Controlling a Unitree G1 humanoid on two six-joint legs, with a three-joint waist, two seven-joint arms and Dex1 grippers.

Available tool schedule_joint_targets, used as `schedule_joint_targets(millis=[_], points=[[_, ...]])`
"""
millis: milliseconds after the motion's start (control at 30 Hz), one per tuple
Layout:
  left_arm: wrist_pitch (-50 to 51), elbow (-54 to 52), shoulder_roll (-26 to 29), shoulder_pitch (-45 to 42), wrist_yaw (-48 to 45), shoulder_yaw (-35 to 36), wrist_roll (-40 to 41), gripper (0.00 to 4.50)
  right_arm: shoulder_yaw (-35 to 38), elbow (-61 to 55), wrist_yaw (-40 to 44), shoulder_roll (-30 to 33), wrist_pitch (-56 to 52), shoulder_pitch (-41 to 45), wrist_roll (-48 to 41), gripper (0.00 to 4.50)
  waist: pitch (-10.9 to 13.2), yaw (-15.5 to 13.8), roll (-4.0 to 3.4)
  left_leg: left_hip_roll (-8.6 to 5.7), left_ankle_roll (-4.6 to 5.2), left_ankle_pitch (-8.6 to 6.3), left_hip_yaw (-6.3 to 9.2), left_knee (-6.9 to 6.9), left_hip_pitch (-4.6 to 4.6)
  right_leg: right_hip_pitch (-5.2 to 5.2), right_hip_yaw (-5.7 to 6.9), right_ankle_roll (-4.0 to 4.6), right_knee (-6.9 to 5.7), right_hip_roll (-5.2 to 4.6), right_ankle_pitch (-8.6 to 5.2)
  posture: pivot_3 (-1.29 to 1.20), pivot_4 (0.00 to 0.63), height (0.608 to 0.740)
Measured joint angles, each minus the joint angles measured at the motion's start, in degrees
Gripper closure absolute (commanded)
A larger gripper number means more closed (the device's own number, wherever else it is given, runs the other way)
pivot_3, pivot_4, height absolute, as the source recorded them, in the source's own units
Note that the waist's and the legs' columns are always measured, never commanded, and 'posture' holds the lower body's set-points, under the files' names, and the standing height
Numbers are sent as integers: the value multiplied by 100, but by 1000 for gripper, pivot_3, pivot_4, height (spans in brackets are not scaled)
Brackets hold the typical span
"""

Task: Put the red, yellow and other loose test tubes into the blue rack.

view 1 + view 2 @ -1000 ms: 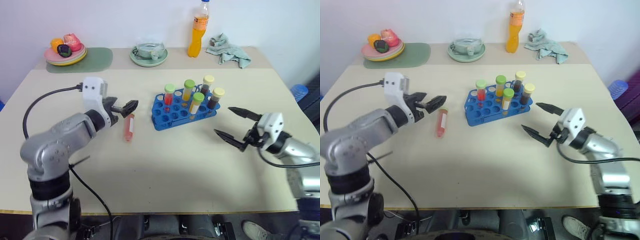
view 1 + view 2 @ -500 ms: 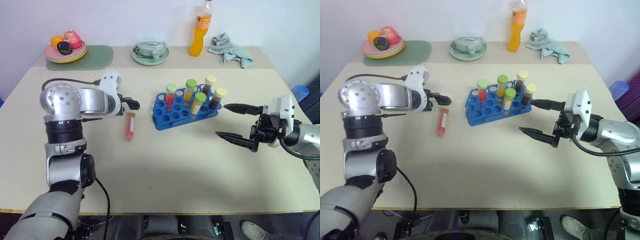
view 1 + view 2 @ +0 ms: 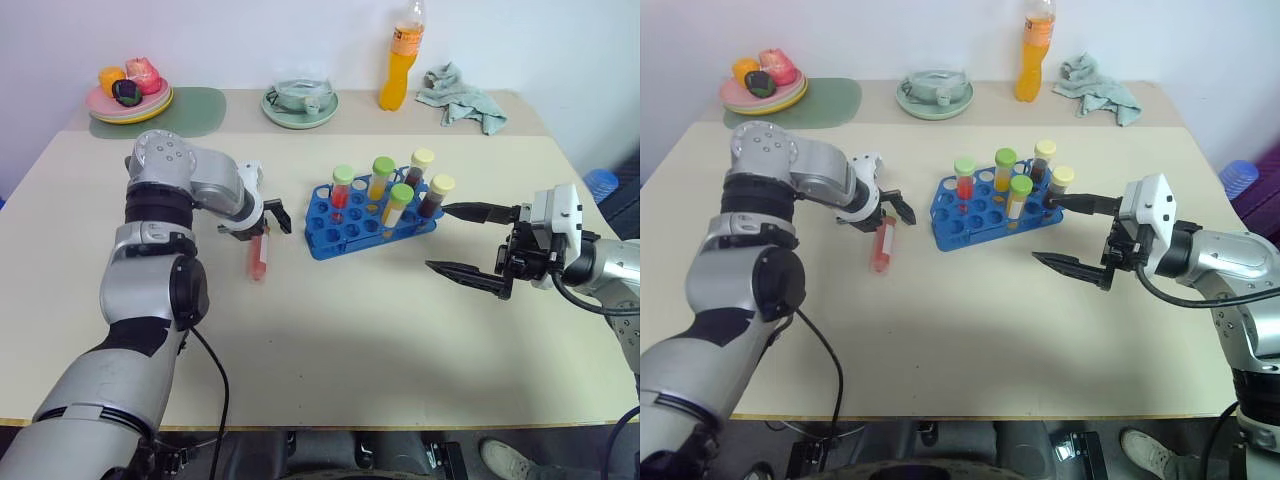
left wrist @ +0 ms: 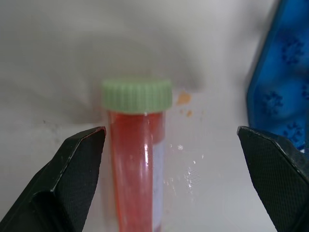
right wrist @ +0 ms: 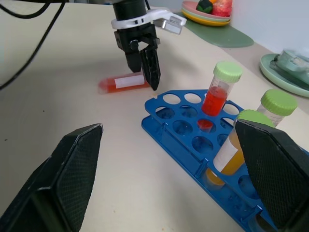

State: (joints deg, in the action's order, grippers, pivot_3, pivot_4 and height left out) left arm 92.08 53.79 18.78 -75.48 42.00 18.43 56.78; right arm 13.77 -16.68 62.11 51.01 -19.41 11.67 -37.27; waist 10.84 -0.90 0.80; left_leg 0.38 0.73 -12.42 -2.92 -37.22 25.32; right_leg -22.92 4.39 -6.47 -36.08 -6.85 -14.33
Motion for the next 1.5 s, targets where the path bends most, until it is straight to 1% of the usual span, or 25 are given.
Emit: schedule_joint_targets(millis=[67,167,233,267,333,367,567,600,667,733,767,800,833,900,933,1033,1100,1167,1233,1300,1400,1500], points=[[5,320,-30,-123,205,177,-97,0,34,-10,-33,-17,0,-78,2,42,0,1,0,0,-1,1,-1,0,0,-1,0,0,-1,0,0,0,150,740],[11,649,-43,-202,419,317,-332,883,66,-117,-110,-50,0,-208,2,0,0,4,1,0,-3,2,-3,1,0,-3,0,0,-2,0,0,0,150,740],[12,696,-61,-218,479,318,-506,1723,98,-162,-156,-73,1,-260,1,0,1,4,2,-1,-6,2,-3,1,0,-3,0,0,-2,0,0,0,150,740],[12,695,-64,-223,486,324,-573,2391,109,-182,-173,-87,3,-287,1,0,1,1,1,-1,-6,2,-3,1,0,-3,0,0,-2,0,0,0,150,740],[12,691,-75,-225,481,346,-725,3350,119,-233,-217,-130,13,-363,2,0,1,-4,2,-1,-7,3,-3,0,1,-3,0,0,-2,0,0,0,150,740],[12,687,-80,-224,459,394,-770,3715,125,-248,-234,-163,14,-400,2,0,1,-2,2,-1,-7,3,-4,0,0,-3,0,0,-2,0,0,0,150,740],[12,457,-107,-103,300,475,-977,3764,129,-294,-300,-243,36,-459,11,0,-1,4,-1,0,-15,6,-3,1,-6,-1,0,0,-7,0,1,0,150,740],[12,263,-83,18,203,371,-861,3764,129,-295,-308,-250,46,-459,16,0,-2,1,-4,0,-17,7,-2,2,-10,3,0,1,-8,0,1,0,150,740],[10,-816,129,676,-285,-210,-193,3764,126,-298,-317,-259,71,-453,23,0,-9,11,-14,4,-35,1,-3,7,-28,17,-2,3,-10,-1,2,0,150,740],[5,-2525,475,1685,-987,-591,499,3764,167,-303,-320,-264,104,-483,45,0,-8,40,-14,12,-48,5,-5,16,-31,11,-8,11,-10,0,7,0,150,740],[-14,-3226,584,2036,-1315,-661,652,3764,185,-292,-322,-268,105,-494,55,0,-8,30,-13,12,-49,5,-4,16,-29,10,-8,13,-9,1,7,0,150,740],[-84,-4030,702,2444,-1767,-671,780,3764,195,-292,-326,-280,116,-494,59,0,-8,30,-15,12,-50,5,-7,17,-29,7,-11,14,-8,0,8,0,150,740],[-269,-4707,805,2874,-2431,-539,980,3764,214,-291,-334,-319,125,-508,64,0,-8,23,-16,12,-49,5,-10,19,-28,6,-13,16,-6,1,8,0,150,740],[-833,-5563,1022,3536,-3851,-328,1212,3764,214,-293,-349,-420,151,-531,100,0,-8,7,-15,12,-49,5,-9,14,-19,0,-11,18,-5,1,7,0,150,740],[-1135,-5861,1238,3766,-4466,-352,1162,3764,216,-292,-367,-466,179,-556,116,0,-8,3,-15,11,-48,6,-9,13,-15,-2,-10,21,-3,1,8,0,150,740],[-2098,-6469,1903,4154,-5975,-630,606,3764,219,-292,-415,-521,232,-669,167,0,-9,-15,-17,9,-38,0,-12,12,-12,-3,-10,45,8,0,-5,0,150,740],[-2853,-6713,1973,4334,-6781,-917,149,3764,221,-297,-472,-573,239,-720,219,0,-10,-39,-19,8,-10,-16,-14,11,-11,0,-11,55,16,-4,-9,0,150,740],[-3851,-6864,1886,4512,-7577,-1355,-450,3764,226,-335,-554,-650,258,-844,243,0,-10,-88,-19,11,18,-20,-16,11,-1,-7,-12,58,24,-5,-9,0,150,740],[-4805,-6832,1733,4567,-8169,-1723,-1052,3764,231,-352,-638,-725,264,-951,278,0,-10,-135,-19,13,25,-19,-22,10,8,-17,-13,62,28,-5,-6,0,150,740],[-5766,-6702,1387,4580,-8660,-1923,-1525,3764,240,-420,-752,-759,265,-1049,308,0,-11,-151,-21,13,31,-21,-24,8,12,-19,-13,63,32,-7,-5,0,150,740],[-6760,-6037,701,4419,-9087,-2020,-1917,3764,318,-641,-924,-836,271,-1336,337,0,-11,-160,-20,15,39,-23,-24,2,12,-14,-11,61,35,-4,-3,0,150,740],[-7410,-5028,376,3928,-9500,-2189,-2330,3764,392,-818,-1100,-935,274,-1609,350,0,-10,-152,-19,15,43,-23,-26,-8,12,-14,-10,57,25,1,-2,0,150,740]])
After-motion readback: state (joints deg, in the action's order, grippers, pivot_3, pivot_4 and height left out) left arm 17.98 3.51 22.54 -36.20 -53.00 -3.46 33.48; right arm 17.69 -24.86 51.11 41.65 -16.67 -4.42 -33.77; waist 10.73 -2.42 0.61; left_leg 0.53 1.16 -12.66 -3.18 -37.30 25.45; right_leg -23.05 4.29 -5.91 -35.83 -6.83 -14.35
